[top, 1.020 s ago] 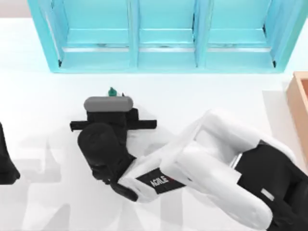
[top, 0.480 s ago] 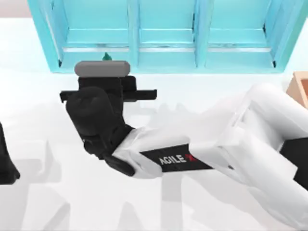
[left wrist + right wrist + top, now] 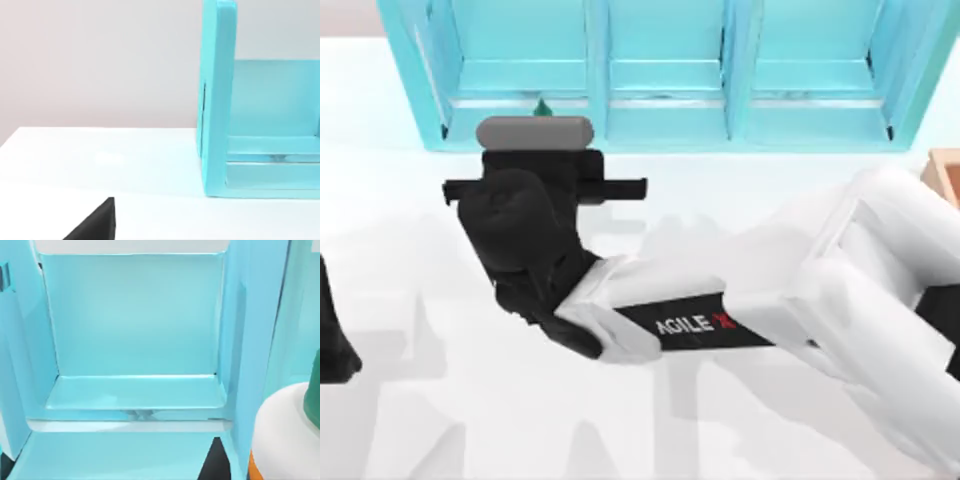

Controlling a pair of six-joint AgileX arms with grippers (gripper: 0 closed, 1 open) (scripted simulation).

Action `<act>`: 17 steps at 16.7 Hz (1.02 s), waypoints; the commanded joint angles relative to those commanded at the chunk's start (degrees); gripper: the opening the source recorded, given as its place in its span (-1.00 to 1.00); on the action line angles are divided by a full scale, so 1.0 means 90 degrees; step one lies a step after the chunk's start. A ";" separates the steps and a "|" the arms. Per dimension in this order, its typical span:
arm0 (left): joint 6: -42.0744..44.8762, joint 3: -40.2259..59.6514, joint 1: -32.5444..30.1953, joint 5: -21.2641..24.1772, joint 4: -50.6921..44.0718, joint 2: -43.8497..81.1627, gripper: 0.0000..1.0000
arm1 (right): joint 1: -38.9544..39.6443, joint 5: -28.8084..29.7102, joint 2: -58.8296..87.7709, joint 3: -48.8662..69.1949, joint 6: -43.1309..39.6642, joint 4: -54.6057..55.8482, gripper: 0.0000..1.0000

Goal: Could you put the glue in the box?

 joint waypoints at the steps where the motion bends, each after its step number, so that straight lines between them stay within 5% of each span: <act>1: 0.0000 0.0000 0.0000 0.0000 0.0000 0.0000 1.00 | -0.0064 -0.0131 -0.0126 -0.0002 0.0159 -0.0090 -1.00; 8: 0.0000 0.0000 0.0000 0.0000 0.0000 0.0000 1.00 | -0.1052 -0.1999 -0.1671 -0.0210 0.2515 -0.1626 -1.00; 17: 0.0000 0.0000 0.0000 0.0000 0.0000 0.0000 1.00 | -0.3980 -0.6026 -0.3621 -0.0783 0.8128 -0.5371 -1.00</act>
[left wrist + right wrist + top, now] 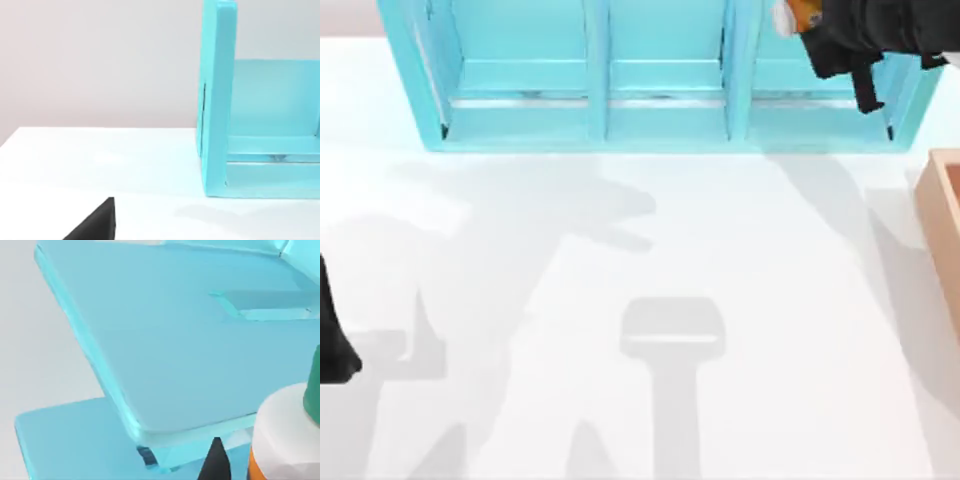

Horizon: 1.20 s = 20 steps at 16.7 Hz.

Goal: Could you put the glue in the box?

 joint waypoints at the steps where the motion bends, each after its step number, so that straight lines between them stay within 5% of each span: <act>1: 0.0000 0.0000 0.0000 0.0000 0.0000 0.0000 1.00 | -0.0440 -0.0501 -0.0085 -0.0085 0.0742 -0.0491 -1.00; 12: 0.0000 0.0000 0.0000 0.0000 0.0000 0.0000 1.00 | -0.5434 -0.5759 0.0647 -0.1214 0.8853 -0.5978 -1.00; 20: 0.0000 0.0000 0.0000 0.0000 0.0000 0.0000 1.00 | -0.7991 -0.8319 0.1777 -0.1693 1.2985 -0.8788 -1.00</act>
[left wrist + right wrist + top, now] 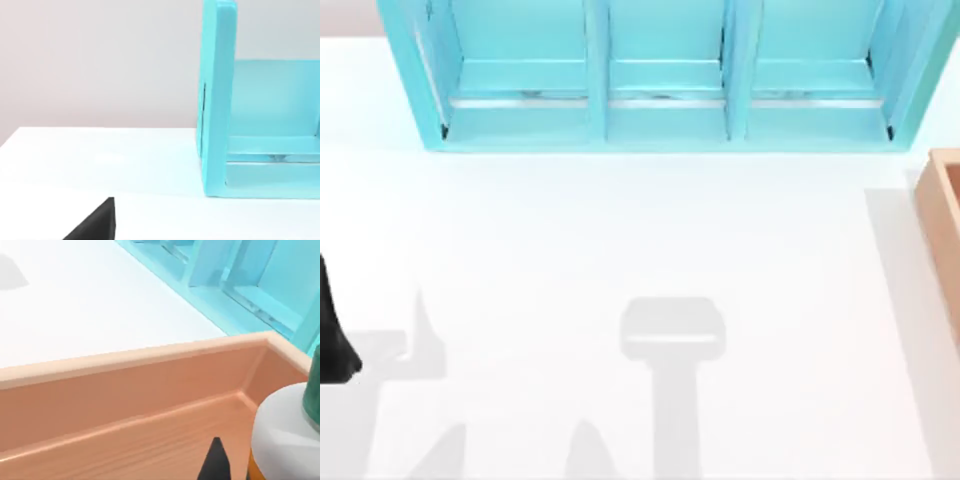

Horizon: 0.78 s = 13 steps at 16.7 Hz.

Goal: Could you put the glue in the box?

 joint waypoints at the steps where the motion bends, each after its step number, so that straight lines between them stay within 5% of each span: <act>1: 0.0000 0.0000 0.0000 0.0000 0.0000 0.0000 1.00 | -0.0188 -0.0182 0.0098 -0.0024 0.0296 -0.0198 -1.00; 13: 0.0000 0.0000 0.0000 0.0000 0.0000 0.0000 1.00 | -0.0482 -0.0508 0.0127 -0.0105 0.1028 -0.0349 -1.00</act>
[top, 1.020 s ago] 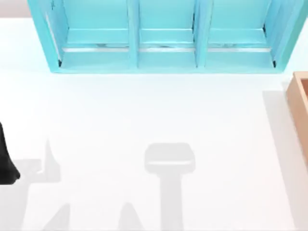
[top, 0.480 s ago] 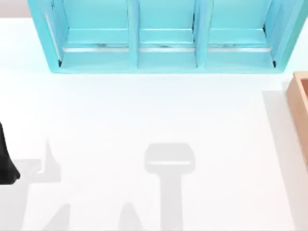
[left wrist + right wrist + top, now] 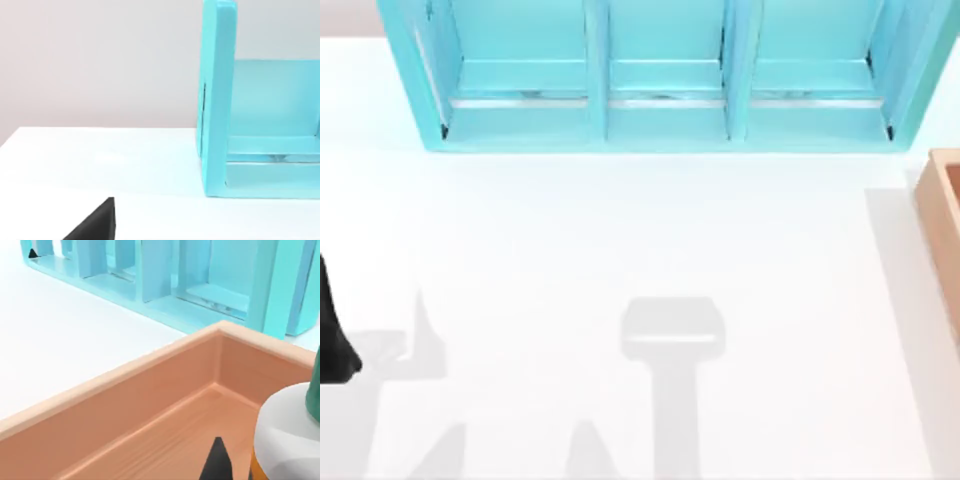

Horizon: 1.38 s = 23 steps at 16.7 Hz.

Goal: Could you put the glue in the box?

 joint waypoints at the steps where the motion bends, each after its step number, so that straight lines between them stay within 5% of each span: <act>1: 0.0000 0.0000 0.0000 0.0000 0.0000 0.0000 1.00 | 0.0013 0.0000 -0.0121 -0.0044 0.0161 0.0201 -1.00; 6: 0.0000 0.0000 0.0000 0.0000 0.0000 0.0000 1.00 | 0.0144 -0.0074 -0.0941 -0.0413 0.1641 0.2034 -1.00; 16: 0.0000 0.0000 0.0000 0.0000 0.0000 0.0000 1.00 | 0.0838 -0.0466 -0.1716 -0.1641 0.6034 0.6990 -1.00; 23: 0.0000 0.0000 0.0000 0.0000 0.0000 0.0000 1.00 | 0.1273 -0.0743 -0.1388 -0.2212 0.7865 0.8436 -1.00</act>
